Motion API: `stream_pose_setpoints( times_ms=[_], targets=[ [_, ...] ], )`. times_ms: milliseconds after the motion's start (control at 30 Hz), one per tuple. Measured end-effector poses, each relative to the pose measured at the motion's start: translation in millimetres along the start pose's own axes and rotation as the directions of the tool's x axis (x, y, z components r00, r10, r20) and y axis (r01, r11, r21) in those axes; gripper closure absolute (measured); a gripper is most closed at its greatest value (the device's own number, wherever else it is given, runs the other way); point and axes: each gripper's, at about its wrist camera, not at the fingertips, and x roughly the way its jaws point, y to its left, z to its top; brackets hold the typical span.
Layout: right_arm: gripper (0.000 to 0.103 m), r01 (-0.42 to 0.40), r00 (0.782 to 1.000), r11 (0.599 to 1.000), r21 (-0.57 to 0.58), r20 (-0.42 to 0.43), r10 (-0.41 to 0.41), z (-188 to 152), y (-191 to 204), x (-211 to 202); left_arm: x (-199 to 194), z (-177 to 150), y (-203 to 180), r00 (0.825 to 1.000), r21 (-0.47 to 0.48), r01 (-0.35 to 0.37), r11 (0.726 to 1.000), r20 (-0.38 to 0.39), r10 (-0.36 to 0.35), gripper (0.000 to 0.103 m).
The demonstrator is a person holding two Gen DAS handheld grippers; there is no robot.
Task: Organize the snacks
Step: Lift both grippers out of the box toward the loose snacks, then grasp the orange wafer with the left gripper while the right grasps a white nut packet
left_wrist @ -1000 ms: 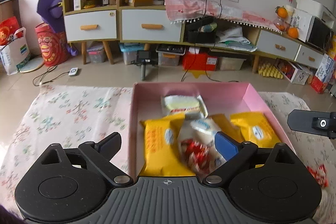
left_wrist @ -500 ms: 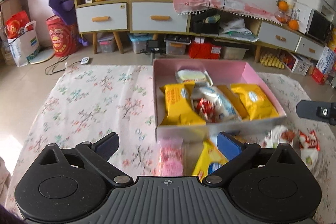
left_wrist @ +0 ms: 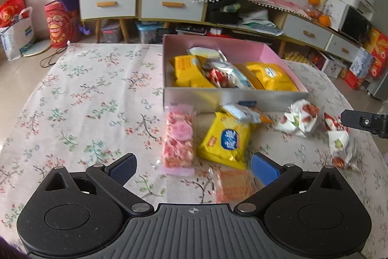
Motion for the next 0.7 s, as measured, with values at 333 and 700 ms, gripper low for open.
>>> stream_pose_setpoints(
  times_ms=[333, 700],
  targets=[
    [0.013, 0.084, 0.995, 0.987, -0.140, -0.038, -0.090, -44, -25, 0, 14, -29, -15, 1.000, 0.031, 0.018, 0.999, -0.011, -0.018, 0.002],
    [0.013, 0.078, 0.988, 0.994, -0.081, -0.125, -0.088, -66, -39, 14, 25, -51, -39, 1.000, 0.147, 0.003, 0.989, 0.001, -0.003, 0.000]
  ],
)
